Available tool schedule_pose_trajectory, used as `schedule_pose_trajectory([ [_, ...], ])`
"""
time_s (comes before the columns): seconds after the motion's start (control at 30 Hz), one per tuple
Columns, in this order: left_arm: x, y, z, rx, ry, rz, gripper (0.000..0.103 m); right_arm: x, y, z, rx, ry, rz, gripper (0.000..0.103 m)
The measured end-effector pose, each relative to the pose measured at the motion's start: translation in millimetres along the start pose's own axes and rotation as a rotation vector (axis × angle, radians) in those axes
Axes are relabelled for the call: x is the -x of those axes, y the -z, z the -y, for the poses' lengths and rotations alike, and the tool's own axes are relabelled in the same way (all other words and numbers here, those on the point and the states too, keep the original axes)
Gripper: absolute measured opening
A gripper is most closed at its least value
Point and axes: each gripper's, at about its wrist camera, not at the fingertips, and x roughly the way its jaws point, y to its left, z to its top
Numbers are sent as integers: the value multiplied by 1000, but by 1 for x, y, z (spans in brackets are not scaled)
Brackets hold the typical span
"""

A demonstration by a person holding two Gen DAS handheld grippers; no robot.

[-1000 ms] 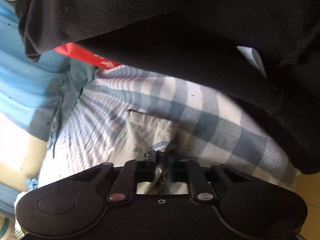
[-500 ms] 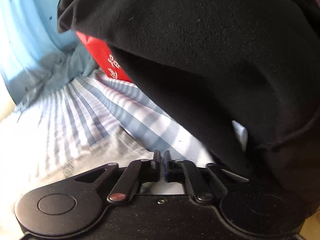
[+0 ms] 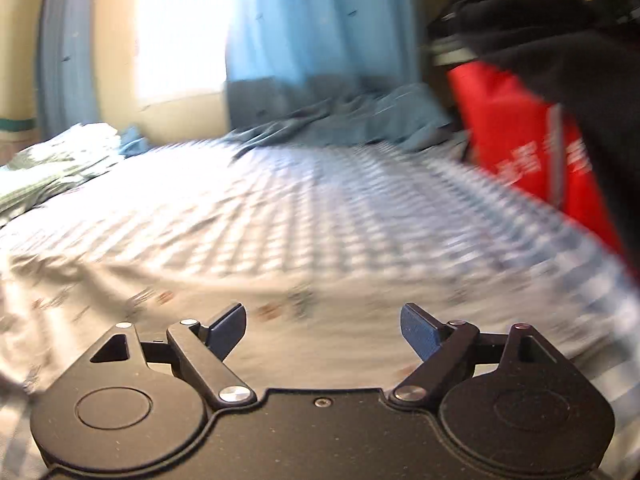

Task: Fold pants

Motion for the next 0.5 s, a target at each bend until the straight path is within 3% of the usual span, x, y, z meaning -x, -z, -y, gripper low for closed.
schedule_pose_trajectory([
  [0.1,23,4,-28,14,-42,18,103,-9,17,-14,59,109,-37,89],
  [0.17,36,8,-49,42,-91,28,103,-14,23,-13,70,201,-16,100],
  [0.27,52,14,-85,121,-176,37,103,-1,26,-22,65,249,9,102],
  [0.37,59,18,-127,241,-219,35,103,7,25,-49,100,223,50,102],
  [0.5,61,18,-169,399,-176,74,103,20,24,-99,126,105,81,102],
])
